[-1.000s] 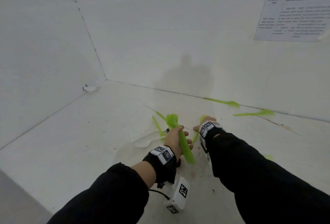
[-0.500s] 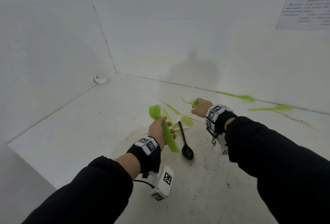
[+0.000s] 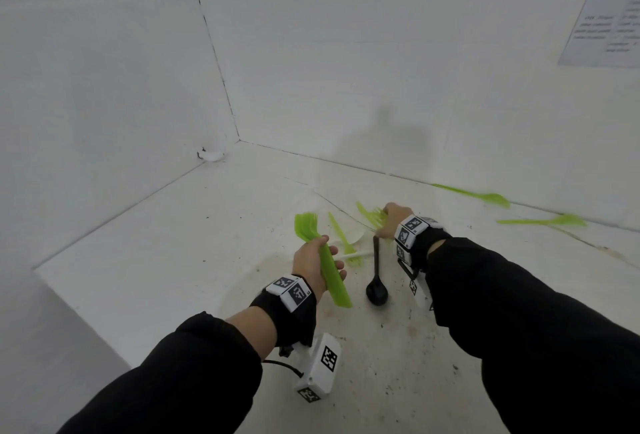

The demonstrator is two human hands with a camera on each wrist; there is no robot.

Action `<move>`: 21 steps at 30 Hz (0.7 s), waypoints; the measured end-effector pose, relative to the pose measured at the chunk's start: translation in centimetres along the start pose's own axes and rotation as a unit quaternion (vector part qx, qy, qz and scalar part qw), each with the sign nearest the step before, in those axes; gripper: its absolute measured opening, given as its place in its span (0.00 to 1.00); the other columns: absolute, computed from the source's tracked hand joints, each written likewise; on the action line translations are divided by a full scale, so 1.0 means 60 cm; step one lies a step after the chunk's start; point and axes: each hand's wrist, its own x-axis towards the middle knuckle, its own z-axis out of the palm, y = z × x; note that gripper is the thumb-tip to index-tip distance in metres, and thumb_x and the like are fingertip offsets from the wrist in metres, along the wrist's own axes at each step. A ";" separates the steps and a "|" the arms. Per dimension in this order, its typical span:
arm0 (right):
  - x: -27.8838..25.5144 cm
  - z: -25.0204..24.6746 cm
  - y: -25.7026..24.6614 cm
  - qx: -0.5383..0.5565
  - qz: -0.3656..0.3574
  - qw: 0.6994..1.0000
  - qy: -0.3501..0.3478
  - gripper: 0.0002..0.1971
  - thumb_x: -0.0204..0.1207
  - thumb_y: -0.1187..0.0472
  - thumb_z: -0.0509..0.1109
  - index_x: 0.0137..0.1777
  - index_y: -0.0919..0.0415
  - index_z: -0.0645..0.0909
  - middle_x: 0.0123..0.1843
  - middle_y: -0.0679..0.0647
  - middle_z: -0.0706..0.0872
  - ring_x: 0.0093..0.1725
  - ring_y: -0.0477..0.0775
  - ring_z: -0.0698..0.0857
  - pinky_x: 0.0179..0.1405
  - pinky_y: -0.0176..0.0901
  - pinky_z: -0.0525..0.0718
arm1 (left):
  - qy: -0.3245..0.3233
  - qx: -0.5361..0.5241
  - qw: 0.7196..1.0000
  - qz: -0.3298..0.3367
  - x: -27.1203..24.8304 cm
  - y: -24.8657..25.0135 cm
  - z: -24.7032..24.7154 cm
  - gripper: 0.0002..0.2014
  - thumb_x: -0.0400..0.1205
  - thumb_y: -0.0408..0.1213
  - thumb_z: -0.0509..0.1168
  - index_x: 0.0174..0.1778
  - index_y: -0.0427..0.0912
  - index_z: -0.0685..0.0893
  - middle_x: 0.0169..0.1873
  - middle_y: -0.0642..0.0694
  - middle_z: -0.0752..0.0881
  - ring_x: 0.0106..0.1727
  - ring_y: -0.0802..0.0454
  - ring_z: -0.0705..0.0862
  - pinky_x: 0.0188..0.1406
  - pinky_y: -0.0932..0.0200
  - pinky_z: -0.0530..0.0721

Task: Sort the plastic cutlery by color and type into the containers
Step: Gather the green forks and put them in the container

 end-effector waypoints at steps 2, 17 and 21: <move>-0.008 -0.022 0.004 0.046 0.004 0.998 0.038 0.19 0.74 0.59 0.68 0.63 0.64 0.75 0.62 0.61 0.81 0.62 0.64 0.79 0.55 0.45 0.77 | 0.000 0.000 1.000 0.002 0.001 -0.002 0.000 0.08 0.84 0.35 0.57 0.40 0.40 0.76 0.34 0.42 0.75 0.26 0.47 0.71 0.29 0.56 0.74; -0.103 -0.130 0.003 -0.114 -0.251 0.960 -0.047 0.15 0.78 0.62 0.68 0.63 0.62 0.77 0.59 0.58 0.82 0.60 0.57 0.78 0.56 0.39 0.71 | -0.038 0.015 0.999 0.005 0.005 -0.006 0.009 0.09 0.85 0.37 0.52 0.42 0.41 0.74 0.33 0.43 0.74 0.27 0.47 0.71 0.33 0.56 0.73; -0.114 -0.118 -0.036 -0.213 -0.282 0.934 -0.049 0.15 0.79 0.60 0.65 0.66 0.55 0.75 0.61 0.60 0.79 0.61 0.61 0.78 0.60 0.48 0.73 | -0.107 0.090 0.989 -0.036 -0.002 -0.014 0.023 0.16 0.86 0.45 0.53 0.41 0.38 0.76 0.36 0.42 0.76 0.32 0.45 0.78 0.35 0.51 0.79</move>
